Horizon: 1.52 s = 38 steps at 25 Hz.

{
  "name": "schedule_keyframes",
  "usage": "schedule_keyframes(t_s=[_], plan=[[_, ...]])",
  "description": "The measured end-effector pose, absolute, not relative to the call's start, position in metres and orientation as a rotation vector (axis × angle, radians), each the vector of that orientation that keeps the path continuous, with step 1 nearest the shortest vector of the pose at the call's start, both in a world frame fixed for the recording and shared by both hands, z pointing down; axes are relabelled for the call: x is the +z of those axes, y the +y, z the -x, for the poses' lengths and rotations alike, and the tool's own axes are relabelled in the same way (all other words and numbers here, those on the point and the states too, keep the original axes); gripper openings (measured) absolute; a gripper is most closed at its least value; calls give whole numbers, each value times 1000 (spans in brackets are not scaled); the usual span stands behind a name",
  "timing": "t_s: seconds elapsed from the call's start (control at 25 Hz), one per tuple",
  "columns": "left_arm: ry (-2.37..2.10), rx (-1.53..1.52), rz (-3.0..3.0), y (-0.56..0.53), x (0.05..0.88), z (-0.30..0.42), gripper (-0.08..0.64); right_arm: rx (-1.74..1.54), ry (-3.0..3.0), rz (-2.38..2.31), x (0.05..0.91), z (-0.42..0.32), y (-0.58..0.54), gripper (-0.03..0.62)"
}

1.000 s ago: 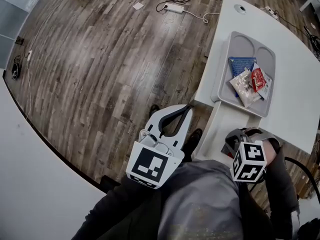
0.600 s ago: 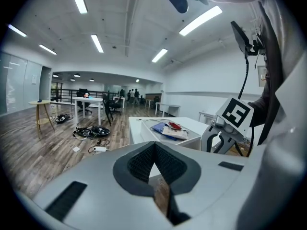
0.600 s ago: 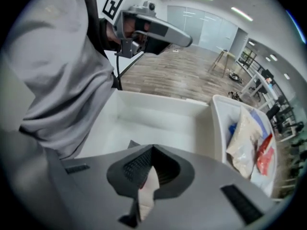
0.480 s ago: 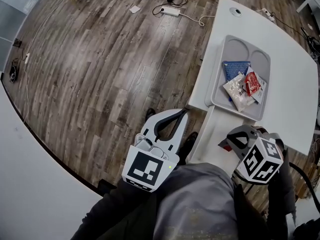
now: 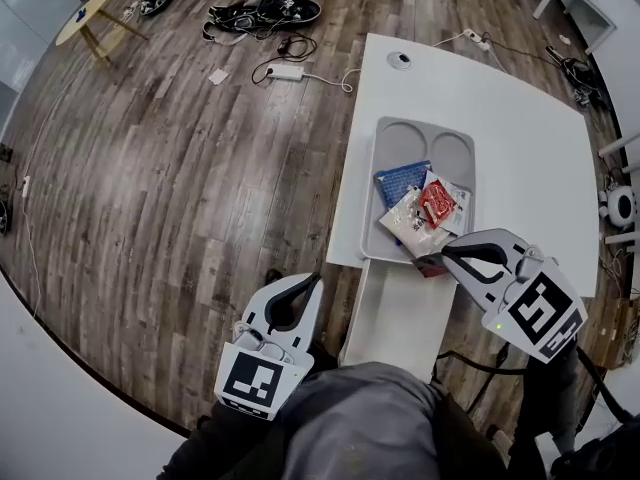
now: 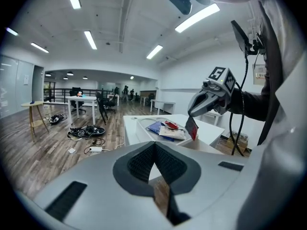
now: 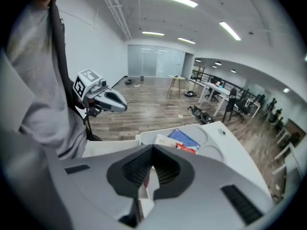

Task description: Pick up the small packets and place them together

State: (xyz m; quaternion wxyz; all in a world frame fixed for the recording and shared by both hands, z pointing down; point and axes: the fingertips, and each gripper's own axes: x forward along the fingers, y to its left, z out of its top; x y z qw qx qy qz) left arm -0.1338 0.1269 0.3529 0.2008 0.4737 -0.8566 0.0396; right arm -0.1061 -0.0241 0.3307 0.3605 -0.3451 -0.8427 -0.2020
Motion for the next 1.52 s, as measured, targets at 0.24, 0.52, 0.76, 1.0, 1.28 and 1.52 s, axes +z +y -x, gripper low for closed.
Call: schedule_keyframes(t_s=[0.24, 0.52, 0.76, 1.0, 1.28, 1.52], plan=[[-2373, 122, -1339, 125, 353, 133, -12, -413, -2229, 758, 337, 126, -61, 2], [-2342, 128, -1337, 128, 356, 135, -12, -326, -2260, 680, 361, 149, -75, 3], [-2333, 146, -1341, 135, 357, 138, -12, -293, -2332, 633, 359, 155, -76, 40], [-2325, 166, -1368, 133, 356, 136, -12, -211, -2495, 492, 337, 164, -98, 46], [-2347, 207, -1386, 124, 345, 131, -12, 117, -2721, 326, 296, 144, -123, 46], [-2395, 186, -1478, 87, 328, 128, -12, 259, -2780, 328, 302, 109, -118, 44]])
